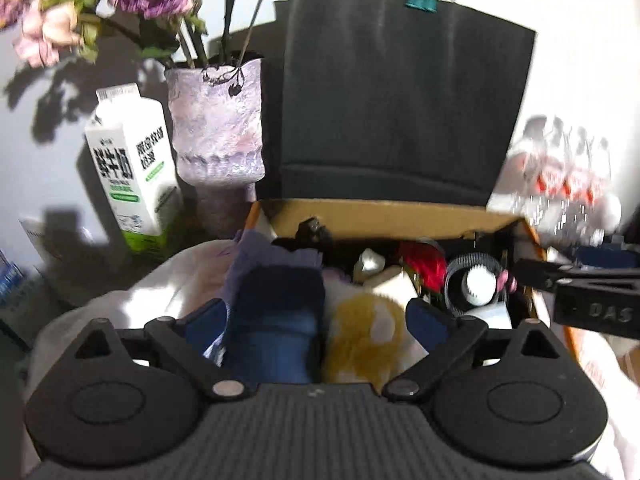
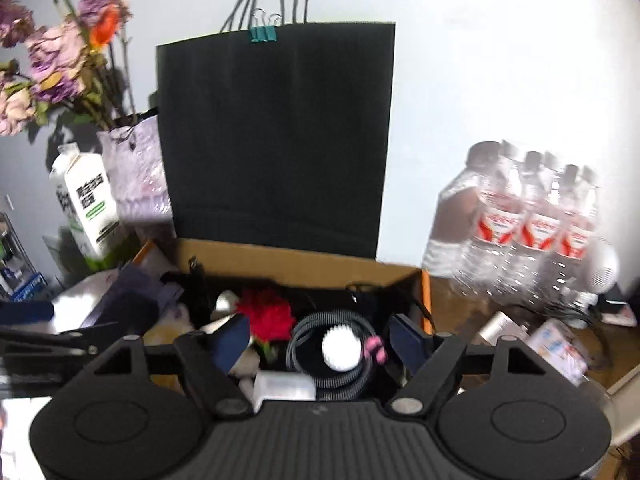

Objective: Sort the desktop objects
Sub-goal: 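Carry the white item and red flower over the red box and release them, then withdraw both tools from the box back over the towel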

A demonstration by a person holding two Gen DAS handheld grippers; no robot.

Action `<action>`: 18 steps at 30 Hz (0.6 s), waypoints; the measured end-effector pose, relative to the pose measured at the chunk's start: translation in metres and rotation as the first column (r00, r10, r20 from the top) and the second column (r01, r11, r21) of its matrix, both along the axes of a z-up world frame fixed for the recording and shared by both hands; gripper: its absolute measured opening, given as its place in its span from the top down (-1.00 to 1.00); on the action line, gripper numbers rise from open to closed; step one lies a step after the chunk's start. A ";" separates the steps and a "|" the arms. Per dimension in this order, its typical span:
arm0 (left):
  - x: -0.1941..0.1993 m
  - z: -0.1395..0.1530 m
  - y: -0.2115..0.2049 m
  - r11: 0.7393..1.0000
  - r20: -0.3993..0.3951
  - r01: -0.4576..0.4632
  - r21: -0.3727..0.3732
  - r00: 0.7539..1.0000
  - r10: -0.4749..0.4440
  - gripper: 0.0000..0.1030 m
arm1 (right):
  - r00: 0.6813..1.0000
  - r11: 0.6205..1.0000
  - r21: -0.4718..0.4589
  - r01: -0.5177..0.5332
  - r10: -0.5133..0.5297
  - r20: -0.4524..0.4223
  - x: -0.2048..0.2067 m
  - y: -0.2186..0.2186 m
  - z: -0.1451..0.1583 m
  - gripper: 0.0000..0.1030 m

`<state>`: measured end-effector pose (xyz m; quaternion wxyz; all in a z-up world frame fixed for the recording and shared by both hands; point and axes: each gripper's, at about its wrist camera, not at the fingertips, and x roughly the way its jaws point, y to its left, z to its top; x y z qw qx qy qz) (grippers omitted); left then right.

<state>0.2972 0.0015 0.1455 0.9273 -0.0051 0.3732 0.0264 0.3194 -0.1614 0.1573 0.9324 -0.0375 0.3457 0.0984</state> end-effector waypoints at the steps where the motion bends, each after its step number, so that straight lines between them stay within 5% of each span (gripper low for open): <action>1: -0.007 0.004 -0.003 1.000 -0.004 -0.001 0.013 1.000 0.001 -0.93 | 1.000 1.000 -0.006 0.002 -0.002 0.003 -0.010 -0.001 0.004 -0.49; 11: -0.093 0.055 -0.006 1.000 0.015 -0.002 -0.021 1.000 0.003 -0.98 | 1.000 1.000 -0.016 -0.011 0.012 0.023 -0.110 -0.006 0.049 -0.60; 18: -0.173 0.058 -0.005 1.000 -0.004 0.026 0.003 1.000 -0.026 -0.99 | 0.997 0.998 -0.006 -0.059 0.059 0.055 -0.200 -0.017 0.057 -0.68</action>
